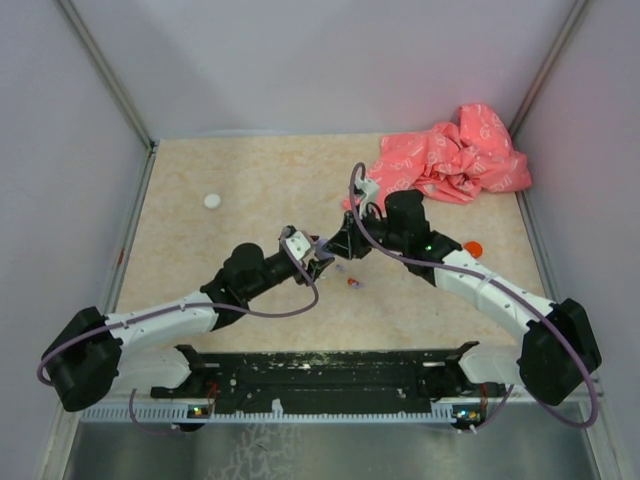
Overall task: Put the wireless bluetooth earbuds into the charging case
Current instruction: Pick up the charging case at the center of the board.
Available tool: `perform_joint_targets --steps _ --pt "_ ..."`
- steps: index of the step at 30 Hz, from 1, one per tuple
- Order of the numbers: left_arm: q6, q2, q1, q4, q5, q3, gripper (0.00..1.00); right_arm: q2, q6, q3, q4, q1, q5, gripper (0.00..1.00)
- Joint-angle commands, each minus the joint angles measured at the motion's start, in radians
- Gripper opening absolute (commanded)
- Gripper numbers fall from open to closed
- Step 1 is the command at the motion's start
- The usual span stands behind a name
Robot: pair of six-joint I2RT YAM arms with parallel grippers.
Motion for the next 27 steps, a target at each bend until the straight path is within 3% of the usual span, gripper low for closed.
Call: perform_joint_targets --steps 1,6,17,27 --pt "-0.057 -0.069 -0.005 0.048 -0.013 -0.034 0.69 -0.017 -0.073 0.08 -0.022 0.013 -0.042 0.07" --pt "-0.069 -0.157 0.001 -0.016 0.023 -0.07 0.77 -0.019 -0.198 0.148 -0.141 0.013 -0.073 0.06" --pt "-0.201 -0.224 0.144 -0.03 0.371 -0.074 0.8 -0.031 -0.441 0.247 -0.336 0.013 -0.239 0.04" --pt "-0.292 -0.175 0.214 0.015 0.625 -0.026 0.68 -0.058 -0.572 0.296 -0.438 0.013 -0.374 0.02"
